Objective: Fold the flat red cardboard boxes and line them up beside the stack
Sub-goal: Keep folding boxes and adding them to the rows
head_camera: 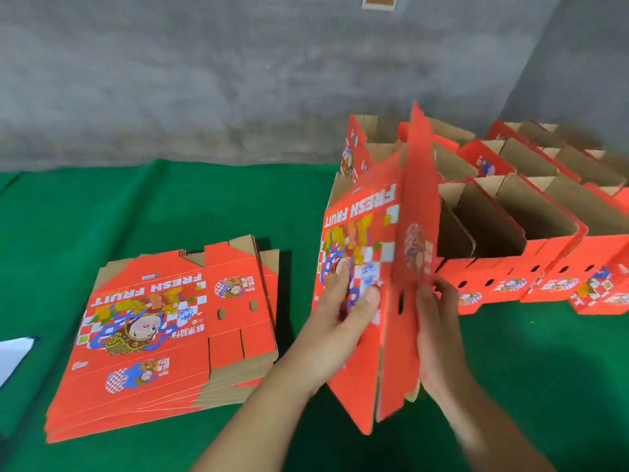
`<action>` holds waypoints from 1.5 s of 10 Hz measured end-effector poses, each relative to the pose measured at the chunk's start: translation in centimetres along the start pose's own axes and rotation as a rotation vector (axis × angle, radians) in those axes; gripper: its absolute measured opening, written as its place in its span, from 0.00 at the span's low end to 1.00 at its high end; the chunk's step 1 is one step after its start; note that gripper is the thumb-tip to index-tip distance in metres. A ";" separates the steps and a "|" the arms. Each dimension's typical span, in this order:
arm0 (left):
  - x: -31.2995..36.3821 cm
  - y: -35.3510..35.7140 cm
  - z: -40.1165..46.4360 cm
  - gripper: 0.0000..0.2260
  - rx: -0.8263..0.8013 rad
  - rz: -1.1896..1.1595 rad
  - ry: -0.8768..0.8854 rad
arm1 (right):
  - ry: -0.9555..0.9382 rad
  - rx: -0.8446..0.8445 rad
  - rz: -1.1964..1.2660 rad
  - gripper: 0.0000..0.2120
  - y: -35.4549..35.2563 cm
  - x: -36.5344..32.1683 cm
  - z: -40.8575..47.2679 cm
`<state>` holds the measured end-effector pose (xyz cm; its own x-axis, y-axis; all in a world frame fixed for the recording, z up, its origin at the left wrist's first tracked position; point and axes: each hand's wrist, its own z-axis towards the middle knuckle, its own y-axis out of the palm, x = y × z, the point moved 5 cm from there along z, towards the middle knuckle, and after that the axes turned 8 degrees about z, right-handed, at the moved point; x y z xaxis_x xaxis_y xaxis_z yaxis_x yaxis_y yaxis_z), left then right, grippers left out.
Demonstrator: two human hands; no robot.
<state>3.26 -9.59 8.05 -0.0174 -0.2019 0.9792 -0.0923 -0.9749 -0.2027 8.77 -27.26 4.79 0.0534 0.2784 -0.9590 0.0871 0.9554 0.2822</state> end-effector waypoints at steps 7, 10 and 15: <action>-11.4 -11.0 -7.6 0.25 0.583 -0.222 -0.192 | 0.508 -0.296 0.078 0.38 -0.5 2.0 3.9; -7.1 -4.0 -2.1 0.20 0.274 -0.557 -0.201 | 0.186 -0.203 -0.031 0.39 0.1 1.5 0.9; -5.1 -5.1 -4.6 0.21 0.346 -0.159 -0.042 | -0.315 -0.540 -0.814 0.19 2.3 -0.7 0.8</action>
<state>-0.74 -3.14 4.13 0.0113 -0.0424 0.9990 0.2508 -0.9670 -0.0439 9.69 -25.36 6.08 0.4436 -0.4380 -0.7819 -0.2419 0.7816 -0.5750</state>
